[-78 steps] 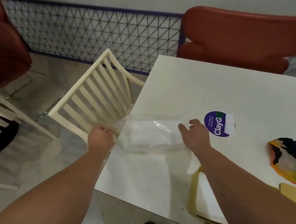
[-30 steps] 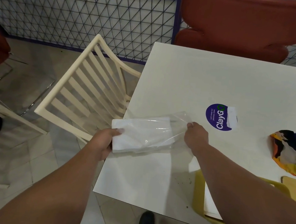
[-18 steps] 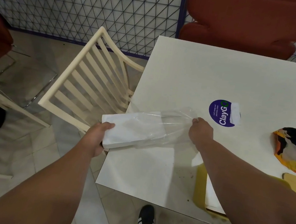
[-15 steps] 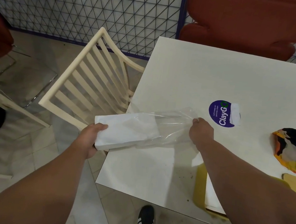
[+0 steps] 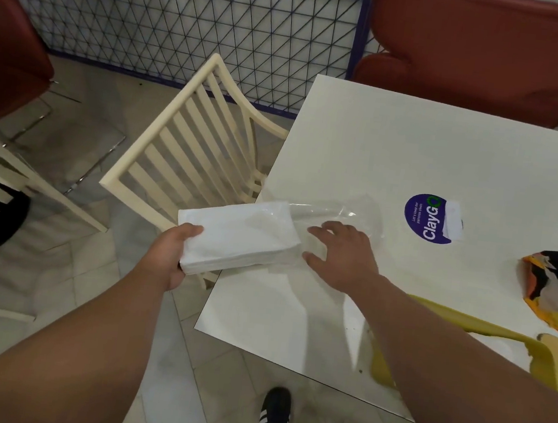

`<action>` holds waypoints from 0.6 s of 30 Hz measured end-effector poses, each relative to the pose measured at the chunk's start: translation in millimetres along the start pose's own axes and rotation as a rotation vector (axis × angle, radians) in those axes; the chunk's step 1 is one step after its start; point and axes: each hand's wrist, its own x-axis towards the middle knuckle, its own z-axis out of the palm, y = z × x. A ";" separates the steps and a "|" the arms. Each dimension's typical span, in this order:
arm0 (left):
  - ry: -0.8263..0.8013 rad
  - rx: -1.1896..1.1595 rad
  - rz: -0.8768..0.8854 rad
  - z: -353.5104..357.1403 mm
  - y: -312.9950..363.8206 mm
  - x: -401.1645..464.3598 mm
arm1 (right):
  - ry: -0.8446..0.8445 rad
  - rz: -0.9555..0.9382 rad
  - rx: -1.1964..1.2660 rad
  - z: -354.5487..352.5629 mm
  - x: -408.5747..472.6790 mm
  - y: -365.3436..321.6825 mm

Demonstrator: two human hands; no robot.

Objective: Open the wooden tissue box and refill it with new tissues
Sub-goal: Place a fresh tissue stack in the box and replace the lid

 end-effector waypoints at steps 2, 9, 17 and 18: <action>0.016 -0.021 0.010 -10.6 0.6 -3.6 | -0.065 0.029 -0.051 2.5 -1.2 1.3; 0.061 -0.191 0.072 -43.8 8.0 -18.9 | -0.219 0.087 -0.131 3.6 0.3 -2.7; 0.042 -0.298 0.202 6.6 39.2 -54.5 | -0.032 0.069 0.136 -12.0 -6.2 -17.1; 0.027 -0.303 0.215 18.2 42.7 -60.1 | 0.025 0.066 0.257 -15.8 -8.4 -19.5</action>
